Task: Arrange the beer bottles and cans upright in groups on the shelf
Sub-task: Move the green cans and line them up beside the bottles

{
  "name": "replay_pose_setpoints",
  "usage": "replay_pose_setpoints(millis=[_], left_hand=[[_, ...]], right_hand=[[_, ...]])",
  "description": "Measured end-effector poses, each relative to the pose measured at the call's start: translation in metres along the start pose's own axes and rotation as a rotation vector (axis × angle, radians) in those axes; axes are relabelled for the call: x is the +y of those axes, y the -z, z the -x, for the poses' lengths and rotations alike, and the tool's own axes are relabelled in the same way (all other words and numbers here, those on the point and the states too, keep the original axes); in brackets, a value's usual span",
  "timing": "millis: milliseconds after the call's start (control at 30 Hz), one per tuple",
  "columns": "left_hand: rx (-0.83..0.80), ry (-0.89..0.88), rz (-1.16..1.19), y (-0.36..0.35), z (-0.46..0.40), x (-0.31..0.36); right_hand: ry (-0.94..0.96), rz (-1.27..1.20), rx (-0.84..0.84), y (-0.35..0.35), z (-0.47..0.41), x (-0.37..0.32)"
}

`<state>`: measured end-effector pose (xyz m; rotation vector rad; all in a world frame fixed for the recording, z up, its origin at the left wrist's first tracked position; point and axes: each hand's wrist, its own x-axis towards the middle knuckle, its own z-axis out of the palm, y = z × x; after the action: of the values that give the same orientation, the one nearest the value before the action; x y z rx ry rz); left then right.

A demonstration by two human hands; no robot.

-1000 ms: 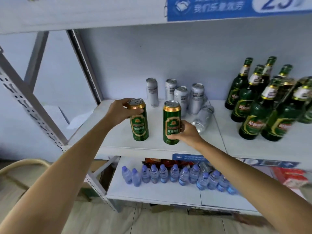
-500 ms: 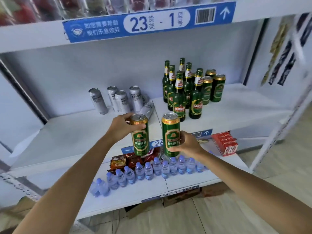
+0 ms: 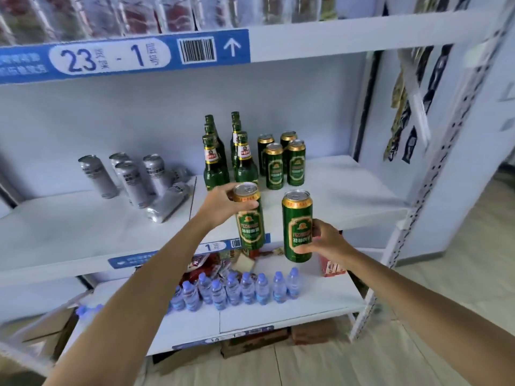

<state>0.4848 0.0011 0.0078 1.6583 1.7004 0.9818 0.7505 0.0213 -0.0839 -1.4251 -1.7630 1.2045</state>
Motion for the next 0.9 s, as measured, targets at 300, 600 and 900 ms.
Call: replay_pose_setpoints(millis=[300, 600, 900], left_hand=[[-0.019, 0.063, -0.001, -0.065, -0.088, 0.026], [0.023, 0.103, 0.025, -0.097, -0.164, 0.022], [0.023, 0.141, 0.017, -0.108, -0.186, 0.024]], right_hand=[[-0.005, -0.008, 0.054, 0.058, -0.083, 0.02], [-0.006, -0.016, 0.083, 0.065, -0.181, 0.024], [-0.012, -0.022, 0.011, 0.078, -0.215, 0.03]])
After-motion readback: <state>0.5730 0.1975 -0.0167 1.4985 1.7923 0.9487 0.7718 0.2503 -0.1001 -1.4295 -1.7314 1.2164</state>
